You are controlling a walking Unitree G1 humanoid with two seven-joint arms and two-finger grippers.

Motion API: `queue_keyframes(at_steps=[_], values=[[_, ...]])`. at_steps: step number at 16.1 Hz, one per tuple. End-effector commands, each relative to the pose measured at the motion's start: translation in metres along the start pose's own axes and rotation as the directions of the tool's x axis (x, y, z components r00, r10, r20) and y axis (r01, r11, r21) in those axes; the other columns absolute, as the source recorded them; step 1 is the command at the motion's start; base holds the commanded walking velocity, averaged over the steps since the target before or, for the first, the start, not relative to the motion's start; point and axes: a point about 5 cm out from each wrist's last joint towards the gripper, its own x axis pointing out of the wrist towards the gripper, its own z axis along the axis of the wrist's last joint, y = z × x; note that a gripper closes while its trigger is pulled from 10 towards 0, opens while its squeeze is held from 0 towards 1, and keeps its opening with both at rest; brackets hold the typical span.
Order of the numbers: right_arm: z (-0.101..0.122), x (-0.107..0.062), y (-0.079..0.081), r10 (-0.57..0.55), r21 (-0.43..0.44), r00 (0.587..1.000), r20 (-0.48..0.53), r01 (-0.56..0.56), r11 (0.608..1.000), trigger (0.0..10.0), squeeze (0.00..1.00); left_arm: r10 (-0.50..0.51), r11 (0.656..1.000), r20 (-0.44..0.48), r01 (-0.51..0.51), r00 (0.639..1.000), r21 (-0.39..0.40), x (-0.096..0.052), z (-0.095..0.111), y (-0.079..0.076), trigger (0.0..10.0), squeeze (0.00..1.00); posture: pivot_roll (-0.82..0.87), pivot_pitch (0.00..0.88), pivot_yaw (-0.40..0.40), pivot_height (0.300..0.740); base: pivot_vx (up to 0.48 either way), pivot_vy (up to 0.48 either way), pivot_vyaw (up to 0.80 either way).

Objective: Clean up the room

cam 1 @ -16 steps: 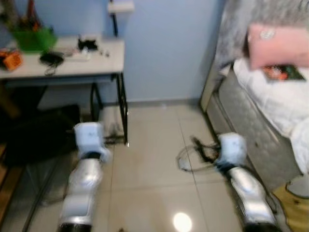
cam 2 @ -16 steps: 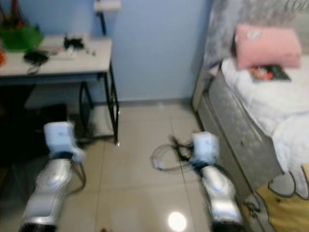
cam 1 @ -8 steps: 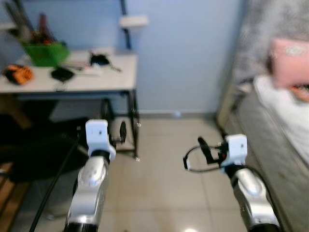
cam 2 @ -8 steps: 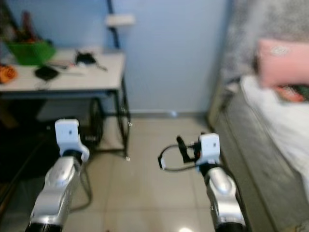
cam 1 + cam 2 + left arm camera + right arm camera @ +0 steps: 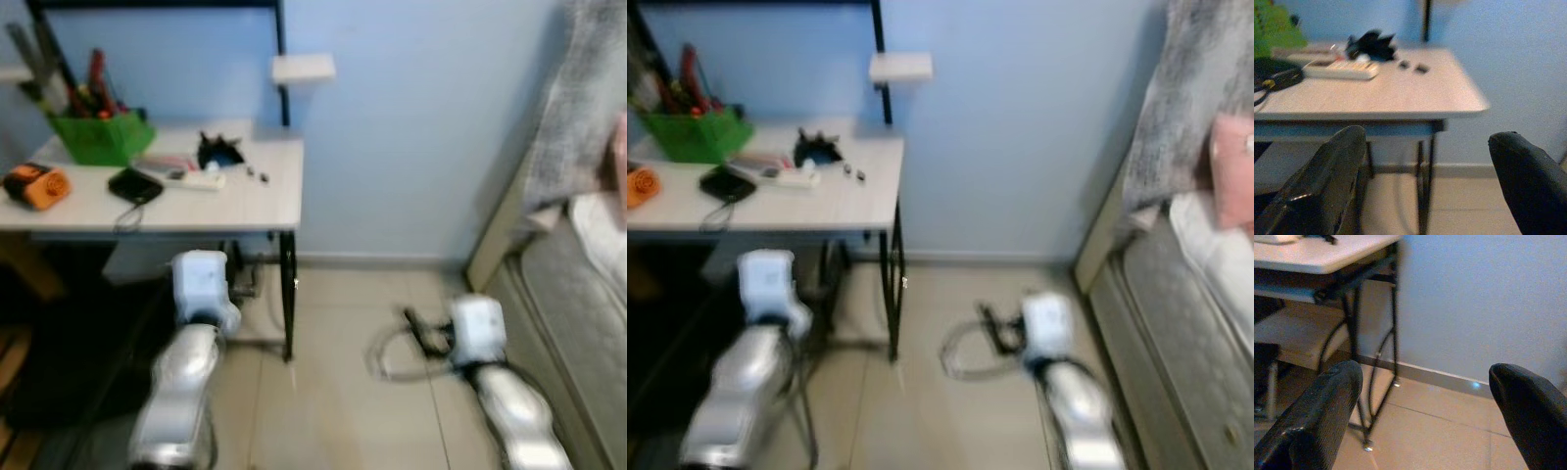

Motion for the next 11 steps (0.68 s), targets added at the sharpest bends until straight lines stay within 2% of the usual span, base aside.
queue_keyframes(at_steps=[1, 2, 4, 7, 11], values=[[-0.0002, -0.0037, -0.0099, -0.026, -0.007, 1.0, -0.013, 0.025, 1.0, 10.0, 0.0, -0.022, 1.0, 0.012, 0.022, 1.0, -0.004, 0.0022, 0.0039, -0.0078, 10.0, 0.0, -0.13, 0.0, 0.047, 0.74, 0.48, 0.0, 0.0], [-0.0024, -0.0022, -0.0094, -0.029, -0.016, 0.999, -0.028, 0.029, 0.999, 10.0, 0.0, 0.0, 0.999, -0.003, 0.0, 1.0, -0.037, 0.0058, 0.0039, -0.0069, 10.0, 0.0, -0.13, 0.0, 0.045, 0.74, 0.0, 0.0, 0.0], [-0.0053, -0.0024, -0.0093, -0.038, -0.036, 0.998, -0.047, 0.036, 0.999, 10.0, 0.0, -0.01, 1.0, -0.009, 0.01, 1.0, -0.012, 0.007, 0.0041, -0.0063, 10.0, 0.0, -0.13, 0.0, 0.045, 0.74, 0.0, 0.0, 0.0], [-0.0041, -0.0015, -0.0078, -0.04, -0.017, 0.998, -0.039, 0.039, 0.999, 10.0, 0.0, -0.029, 0.999, -0.013, 0.029, 0.999, -0.027, 0.0054, 0.0024, -0.0084, 10.0, 0.0, -0.12, 0.0, 0.041, 0.74, 0.0, 0.0, 0.0], [-0.0046, -0.0014, -0.0081, -0.041, -0.033, 0.998, -0.048, 0.039, 0.999, 10.0, 0.0, -0.029, 0.999, -0.015, 0.029, 0.999, -0.027, 0.0053, 0.002, -0.0086, 10.0, 0.0, -0.12, 0.0, 0.04, 0.74, 0.0, 0.0, 0.0]])
